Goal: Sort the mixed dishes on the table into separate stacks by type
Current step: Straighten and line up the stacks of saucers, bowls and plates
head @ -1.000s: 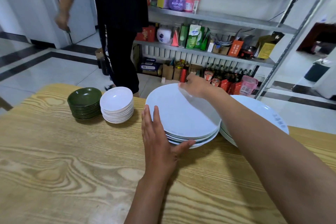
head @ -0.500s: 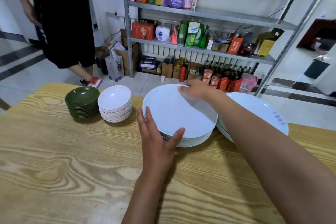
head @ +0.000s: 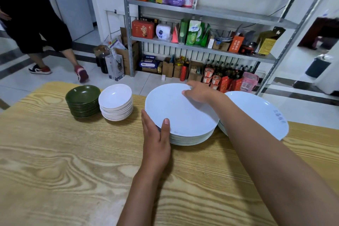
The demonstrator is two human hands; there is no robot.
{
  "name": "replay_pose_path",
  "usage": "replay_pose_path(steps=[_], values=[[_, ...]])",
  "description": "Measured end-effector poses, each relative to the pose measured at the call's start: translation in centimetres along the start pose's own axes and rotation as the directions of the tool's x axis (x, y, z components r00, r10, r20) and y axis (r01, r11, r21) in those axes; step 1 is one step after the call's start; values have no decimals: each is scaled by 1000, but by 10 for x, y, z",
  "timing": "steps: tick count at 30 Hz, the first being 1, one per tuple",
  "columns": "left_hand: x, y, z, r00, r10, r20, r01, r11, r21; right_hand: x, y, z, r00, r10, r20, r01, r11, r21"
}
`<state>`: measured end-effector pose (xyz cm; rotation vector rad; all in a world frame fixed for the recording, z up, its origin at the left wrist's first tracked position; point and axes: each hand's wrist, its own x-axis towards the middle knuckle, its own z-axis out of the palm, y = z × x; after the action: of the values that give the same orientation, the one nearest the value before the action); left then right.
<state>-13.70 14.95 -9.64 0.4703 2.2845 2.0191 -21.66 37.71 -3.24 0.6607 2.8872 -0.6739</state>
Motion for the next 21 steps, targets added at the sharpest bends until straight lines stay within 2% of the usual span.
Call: replay_pose_path(steps=[3,6,8,11,14,15,18,21], values=[[-2,1,-2,1000,4,-4,-4,1000,-8,-7,-4,0,999,-30,-33,29,999,-25],[-1,2,-6,999,-32,11,32,998,-48,-17,-13,-1,999,-5,-33,1,990,-138],[-2,3,-18,999,-25,-34,23,998,-58,-27,-25,5,993,-20,-118,-10,969,-247],[2,1,-51,967,-53,-251,2,980,-201,-44,-55,20,927,-160,-338,52,951,-306],[7,2,-93,857,-128,-499,-30,954,-297,-52,-100,30,848,-265,-459,236,964,-121],[8,0,-103,834,-128,-537,-27,962,-271,-54,-116,29,855,-260,-448,284,959,-12],[15,-15,-123,804,-133,-580,13,979,-206,-55,-166,34,918,-285,-275,353,903,244],[23,-17,-127,803,-183,-568,36,965,-261,-46,-201,51,943,-306,-129,330,904,271]])
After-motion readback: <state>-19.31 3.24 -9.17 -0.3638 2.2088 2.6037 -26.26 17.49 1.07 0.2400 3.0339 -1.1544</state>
